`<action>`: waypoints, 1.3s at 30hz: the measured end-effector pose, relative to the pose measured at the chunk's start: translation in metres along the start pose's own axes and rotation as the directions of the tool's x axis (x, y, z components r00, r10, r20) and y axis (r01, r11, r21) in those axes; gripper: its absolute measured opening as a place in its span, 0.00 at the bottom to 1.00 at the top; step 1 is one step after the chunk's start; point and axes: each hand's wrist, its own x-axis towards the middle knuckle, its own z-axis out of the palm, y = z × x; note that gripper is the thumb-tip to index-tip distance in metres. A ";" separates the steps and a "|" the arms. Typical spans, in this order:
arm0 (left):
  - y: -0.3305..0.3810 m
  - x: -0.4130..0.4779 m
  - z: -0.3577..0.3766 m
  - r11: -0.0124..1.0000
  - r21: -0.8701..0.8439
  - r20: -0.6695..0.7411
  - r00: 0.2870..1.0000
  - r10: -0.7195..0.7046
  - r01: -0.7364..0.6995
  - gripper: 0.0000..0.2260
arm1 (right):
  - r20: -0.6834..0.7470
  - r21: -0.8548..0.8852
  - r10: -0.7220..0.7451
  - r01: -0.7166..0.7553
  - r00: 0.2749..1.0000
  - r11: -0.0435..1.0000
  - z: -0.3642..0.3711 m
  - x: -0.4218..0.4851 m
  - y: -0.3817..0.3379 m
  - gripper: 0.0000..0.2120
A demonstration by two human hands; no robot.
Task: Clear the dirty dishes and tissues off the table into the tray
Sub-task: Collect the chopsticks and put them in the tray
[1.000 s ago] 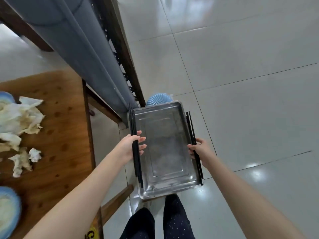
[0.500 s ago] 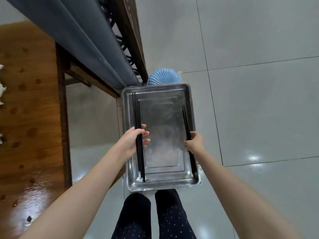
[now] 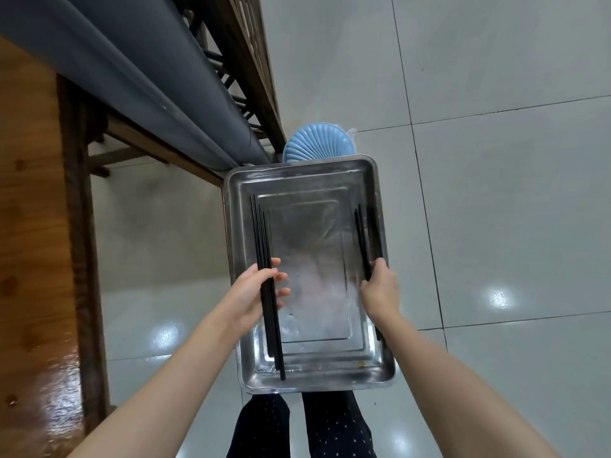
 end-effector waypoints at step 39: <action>-0.054 0.037 0.115 0.861 0.509 0.045 0.999 -0.015 -0.010 0.24 | -0.008 -0.333 -0.405 0.380 0.914 0.863 -0.092 -0.067 0.058 0.25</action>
